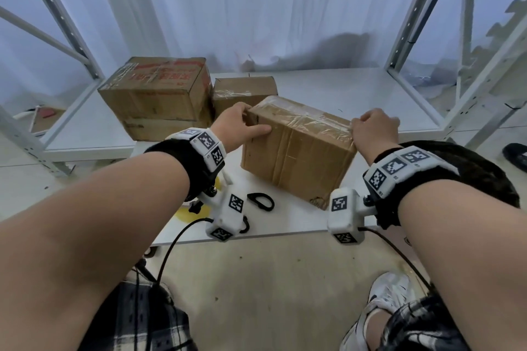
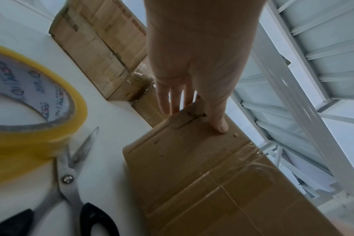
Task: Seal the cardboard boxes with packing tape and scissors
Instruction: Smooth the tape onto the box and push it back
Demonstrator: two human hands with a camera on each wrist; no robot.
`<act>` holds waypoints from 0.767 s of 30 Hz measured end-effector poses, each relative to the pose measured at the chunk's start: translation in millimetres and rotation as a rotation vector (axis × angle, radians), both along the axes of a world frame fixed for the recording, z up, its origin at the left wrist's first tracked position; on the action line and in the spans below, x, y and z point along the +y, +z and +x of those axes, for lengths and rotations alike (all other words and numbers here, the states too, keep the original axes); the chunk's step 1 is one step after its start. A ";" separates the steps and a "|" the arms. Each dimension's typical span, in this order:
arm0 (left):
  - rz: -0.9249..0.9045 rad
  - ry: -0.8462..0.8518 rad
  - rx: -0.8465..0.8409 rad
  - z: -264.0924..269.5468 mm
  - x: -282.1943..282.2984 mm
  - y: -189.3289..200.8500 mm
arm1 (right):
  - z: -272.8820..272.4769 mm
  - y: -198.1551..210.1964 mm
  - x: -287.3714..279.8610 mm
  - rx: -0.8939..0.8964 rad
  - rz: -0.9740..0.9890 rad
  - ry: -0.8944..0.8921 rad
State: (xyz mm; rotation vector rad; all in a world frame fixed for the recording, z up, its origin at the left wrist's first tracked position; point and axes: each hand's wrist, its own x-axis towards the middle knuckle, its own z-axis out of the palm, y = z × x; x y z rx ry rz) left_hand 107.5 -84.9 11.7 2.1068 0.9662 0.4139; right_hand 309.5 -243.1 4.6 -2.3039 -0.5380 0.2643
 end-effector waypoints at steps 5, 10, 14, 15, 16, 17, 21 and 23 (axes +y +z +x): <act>0.002 0.015 -0.002 -13.0 8.3 0.8 | -8.3 1.1 -3.8 0.389 0.261 -0.200; 0.017 0.063 -0.117 -14.8 7.0 7.6 | -16.0 17.9 -4.8 0.431 0.484 0.020; -0.039 0.078 -0.167 -12.6 3.8 13.1 | -17.9 20.0 -5.8 0.374 0.477 0.227; -0.050 0.083 -0.178 -11.8 2.7 14.4 | -17.4 20.2 -4.2 0.307 0.450 0.245; -0.065 0.090 -0.188 -10.7 1.8 14.9 | -17.5 21.9 -2.8 0.223 0.415 0.243; -0.087 0.099 -0.196 -9.8 0.9 15.2 | -16.8 24.1 -1.3 0.138 0.384 0.233; -0.199 0.087 -0.133 -7.3 -3.1 12.3 | -14.0 29.7 0.8 -0.047 0.204 0.278; -0.235 0.054 -0.052 -5.3 -4.6 9.9 | -13.2 25.4 0.0 -0.048 0.030 0.333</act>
